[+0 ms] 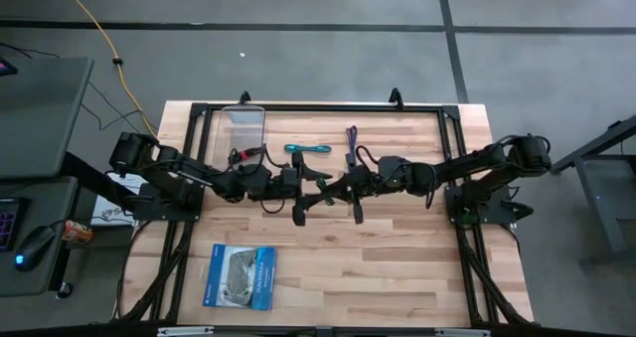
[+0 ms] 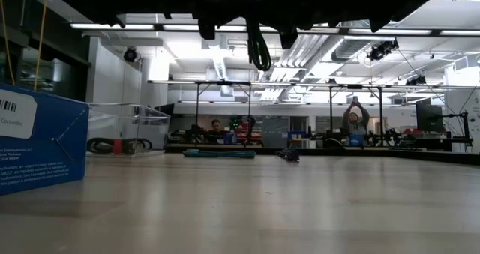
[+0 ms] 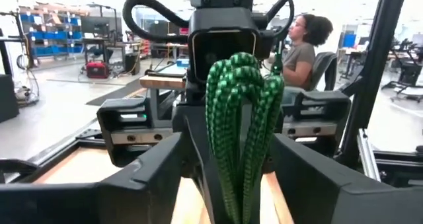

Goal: Pick and place USB-C Cables
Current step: Put the green USB cable into the transparent bin

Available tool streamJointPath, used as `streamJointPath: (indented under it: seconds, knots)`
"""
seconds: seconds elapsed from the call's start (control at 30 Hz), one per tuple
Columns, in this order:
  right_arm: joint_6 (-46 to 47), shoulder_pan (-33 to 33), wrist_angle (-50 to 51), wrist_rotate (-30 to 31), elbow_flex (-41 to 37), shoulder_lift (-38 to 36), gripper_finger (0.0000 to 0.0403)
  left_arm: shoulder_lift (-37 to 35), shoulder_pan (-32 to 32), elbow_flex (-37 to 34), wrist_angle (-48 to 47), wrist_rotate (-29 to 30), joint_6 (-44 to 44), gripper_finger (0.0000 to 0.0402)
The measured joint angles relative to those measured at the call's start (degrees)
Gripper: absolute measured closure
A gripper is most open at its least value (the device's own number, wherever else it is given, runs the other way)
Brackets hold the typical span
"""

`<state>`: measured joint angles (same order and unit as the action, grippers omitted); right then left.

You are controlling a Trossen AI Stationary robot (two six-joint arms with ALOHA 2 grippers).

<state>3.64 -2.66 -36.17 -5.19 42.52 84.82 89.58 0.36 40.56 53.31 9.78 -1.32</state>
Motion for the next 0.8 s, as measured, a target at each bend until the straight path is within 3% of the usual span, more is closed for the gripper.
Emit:
streamJointPath:
  seconds: [0.1, 0.27, 0.8]
  knots:
    - [0.0, 0.0, -0.1, 0.0, 0.0, 0.0, 0.0398, 0.0, 0.0, 0.0, -1.1, 1.3, 0.0, 0.0249]
    - [0.0, 0.0, 0.3, 0.2, 0.0, 0.0, 0.0391, 0.0, -0.1, 0.0, -2.2, 1.2, -0.2, 0.0380]
    - [0.0, 0.0, 0.9, 3.7, 0.0, 0.0, 0.0352, 0.0, 0.1, 0.0, -3.1, 2.2, -0.6, 0.0400]
